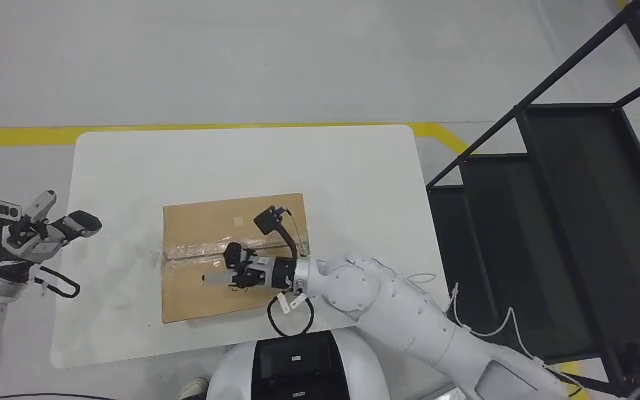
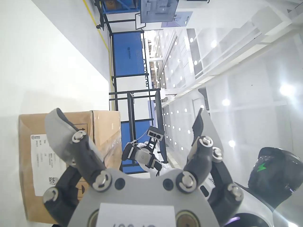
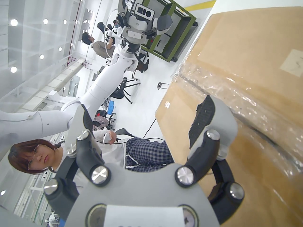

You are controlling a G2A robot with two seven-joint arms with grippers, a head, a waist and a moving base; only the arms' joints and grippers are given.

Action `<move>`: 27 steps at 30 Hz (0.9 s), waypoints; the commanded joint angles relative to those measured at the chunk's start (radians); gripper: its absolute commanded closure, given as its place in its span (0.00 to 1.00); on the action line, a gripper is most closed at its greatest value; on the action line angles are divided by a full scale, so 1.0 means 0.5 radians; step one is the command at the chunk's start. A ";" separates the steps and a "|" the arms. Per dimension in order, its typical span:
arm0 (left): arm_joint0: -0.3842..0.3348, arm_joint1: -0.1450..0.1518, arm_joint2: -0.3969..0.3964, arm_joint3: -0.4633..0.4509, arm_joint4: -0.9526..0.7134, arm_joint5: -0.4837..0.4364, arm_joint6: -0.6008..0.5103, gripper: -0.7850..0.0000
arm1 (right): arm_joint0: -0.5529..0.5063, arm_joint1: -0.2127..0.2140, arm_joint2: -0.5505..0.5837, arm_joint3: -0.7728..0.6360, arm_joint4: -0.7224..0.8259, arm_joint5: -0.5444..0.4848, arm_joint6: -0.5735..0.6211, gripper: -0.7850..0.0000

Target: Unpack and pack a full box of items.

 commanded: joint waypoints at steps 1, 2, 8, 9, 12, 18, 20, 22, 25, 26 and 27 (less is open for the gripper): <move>0.006 -0.006 0.006 -0.002 0.014 -0.004 0.008 0.00 | 0.069 -0.040 -0.057 0.091 0.025 0.021 -0.026 0.00; 0.008 -0.009 0.012 -0.006 0.031 -0.005 0.011 0.00 | 0.098 -0.060 -0.084 0.138 0.038 0.031 -0.031 0.00; -0.007 -0.022 0.054 -0.027 0.148 0.008 0.009 0.00 | 0.149 -0.117 -0.109 0.319 0.101 0.059 -0.064 0.00; -0.010 -0.023 0.056 -0.030 0.173 0.007 0.002 0.00 | 0.136 -0.111 -0.087 0.321 0.094 0.062 -0.066 0.00; -0.016 -0.027 0.065 -0.033 0.241 0.007 0.003 0.00 | 0.057 -0.072 0.023 0.281 0.087 0.084 -0.068 0.00; -0.031 -0.036 0.065 -0.023 0.278 0.014 -0.005 0.00 | -0.225 0.045 0.309 -0.004 -0.007 0.150 -0.018 0.00; -0.029 -0.038 0.054 -0.016 0.282 0.012 -0.014 0.00 | -0.330 0.083 0.402 -0.115 -0.046 0.163 0.025 0.00; -0.024 -0.040 0.042 -0.006 0.284 0.008 -0.026 0.00 | -0.433 0.117 0.492 -0.217 -0.084 0.172 0.061 0.00; -0.022 -0.043 0.029 0.010 0.291 0.007 -0.036 0.00 | -0.581 0.159 0.624 -0.342 -0.115 0.177 0.083 0.00; -0.023 -0.044 0.027 0.013 0.293 0.010 -0.039 0.00 | -0.627 0.171 0.667 -0.374 -0.116 0.172 0.084 0.00; -0.024 -0.045 0.025 0.015 0.294 0.012 -0.042 0.00 | -0.671 0.182 0.707 -0.398 -0.106 0.163 0.085 0.00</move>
